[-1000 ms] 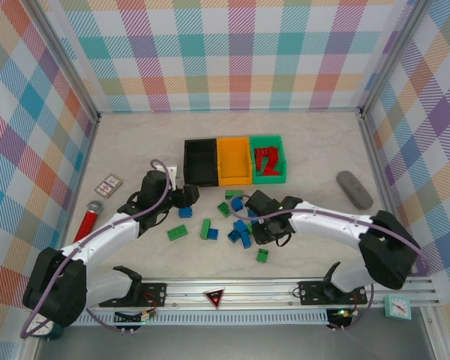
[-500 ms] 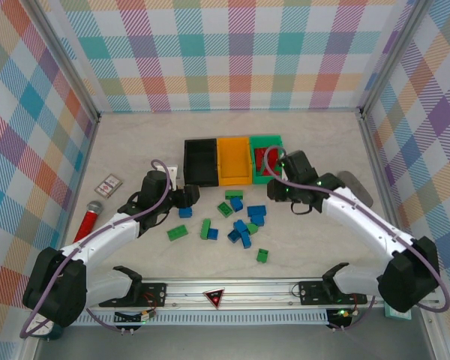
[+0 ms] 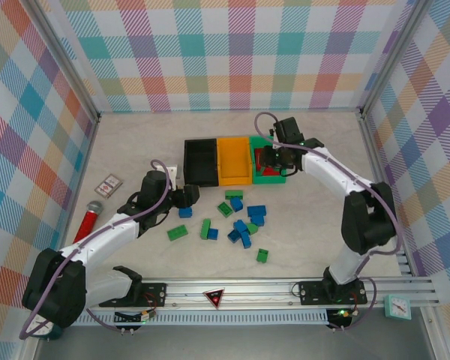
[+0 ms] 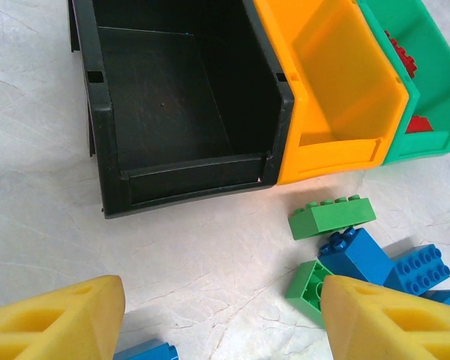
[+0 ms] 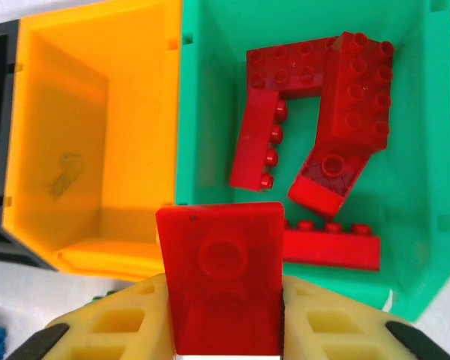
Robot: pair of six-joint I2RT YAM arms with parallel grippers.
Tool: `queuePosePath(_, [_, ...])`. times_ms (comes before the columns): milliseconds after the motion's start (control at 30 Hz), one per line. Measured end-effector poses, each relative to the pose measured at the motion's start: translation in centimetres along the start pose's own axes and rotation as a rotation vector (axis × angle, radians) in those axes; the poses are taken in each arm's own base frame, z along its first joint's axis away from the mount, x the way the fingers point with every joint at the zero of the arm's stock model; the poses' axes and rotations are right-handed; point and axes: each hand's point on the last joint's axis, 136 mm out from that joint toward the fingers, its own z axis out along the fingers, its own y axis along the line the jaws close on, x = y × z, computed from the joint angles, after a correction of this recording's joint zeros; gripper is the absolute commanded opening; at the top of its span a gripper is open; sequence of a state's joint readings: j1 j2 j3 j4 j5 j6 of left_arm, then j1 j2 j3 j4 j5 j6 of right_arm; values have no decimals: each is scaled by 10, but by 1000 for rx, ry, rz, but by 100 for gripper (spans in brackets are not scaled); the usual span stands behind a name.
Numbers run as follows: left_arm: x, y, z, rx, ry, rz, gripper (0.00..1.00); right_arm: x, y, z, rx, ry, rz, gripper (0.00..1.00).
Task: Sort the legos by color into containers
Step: Place the lego in the container, then pick up the lego from the center of the table.
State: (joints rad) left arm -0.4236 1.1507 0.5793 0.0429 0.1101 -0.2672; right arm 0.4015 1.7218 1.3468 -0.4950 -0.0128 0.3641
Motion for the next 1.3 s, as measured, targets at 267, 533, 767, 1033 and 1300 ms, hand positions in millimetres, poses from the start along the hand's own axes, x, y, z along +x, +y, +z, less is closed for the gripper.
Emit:
queuePosePath(267, [0,0,-2,-1,1,0,70,-2,0,37,-5,64,-4,35])
queuePosePath(533, [1,0,-2,-1,4,0,70,-10,-2,50,3,76,-12,50])
queuePosePath(767, [1,0,-2,-1,4,0,72,-7,-2,50,2,81,-21,57])
queuePosePath(1033, [1,0,-2,-2,4,0,72,21,-1,-1,-25,55,-32,57])
queuePosePath(1300, [1,-1,-2,1,5,0,72,98,6,-25,-59,121,-70,57])
